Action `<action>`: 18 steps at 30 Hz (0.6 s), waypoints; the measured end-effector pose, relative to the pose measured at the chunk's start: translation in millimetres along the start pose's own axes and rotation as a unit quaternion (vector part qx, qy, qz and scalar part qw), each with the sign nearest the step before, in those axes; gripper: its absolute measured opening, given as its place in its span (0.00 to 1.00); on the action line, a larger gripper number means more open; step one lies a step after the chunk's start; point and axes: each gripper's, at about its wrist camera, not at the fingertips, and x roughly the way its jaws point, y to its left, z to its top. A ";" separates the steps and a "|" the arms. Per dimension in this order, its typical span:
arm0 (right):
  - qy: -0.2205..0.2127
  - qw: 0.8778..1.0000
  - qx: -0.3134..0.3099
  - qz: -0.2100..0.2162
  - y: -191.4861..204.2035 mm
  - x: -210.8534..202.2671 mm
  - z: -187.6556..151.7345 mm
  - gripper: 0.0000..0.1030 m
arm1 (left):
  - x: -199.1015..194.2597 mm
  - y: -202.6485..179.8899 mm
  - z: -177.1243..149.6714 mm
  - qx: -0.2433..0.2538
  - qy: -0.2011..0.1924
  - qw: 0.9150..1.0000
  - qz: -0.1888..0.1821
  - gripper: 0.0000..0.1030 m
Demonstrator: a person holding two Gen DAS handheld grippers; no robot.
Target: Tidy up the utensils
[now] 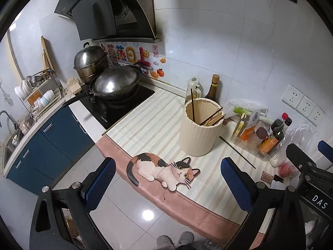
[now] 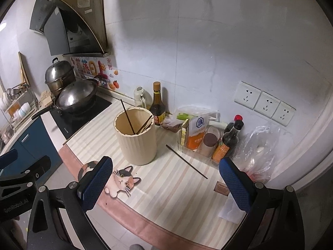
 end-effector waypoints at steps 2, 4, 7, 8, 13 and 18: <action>0.003 1.000 -0.001 -0.001 -0.2 2.9 0.3 1.00 | 2.3 -1.2 0.3 0.000 0.002 1.000 0.001 1.00; 0.006 1.000 -0.001 0.000 -0.1 5.6 0.6 1.00 | 4.5 -1.0 1.3 -0.002 0.003 1.000 0.003 1.00; 0.008 1.000 -0.001 0.000 0.0 8.2 0.7 1.00 | 7.8 0.5 2.4 -0.004 0.004 1.000 0.003 1.00; 0.009 1.000 -0.001 0.001 0.5 8.8 0.3 1.00 | 7.7 0.8 2.4 -0.004 0.004 1.000 0.004 1.00; 0.010 1.000 0.001 0.000 0.6 11.1 -0.6 1.00 | 8.7 1.5 1.7 -0.004 0.005 1.000 0.005 1.00; 0.014 1.000 0.002 -0.001 -0.8 12.8 -3.0 1.00 | 10.7 3.9 -0.2 0.000 0.007 1.000 0.005 1.00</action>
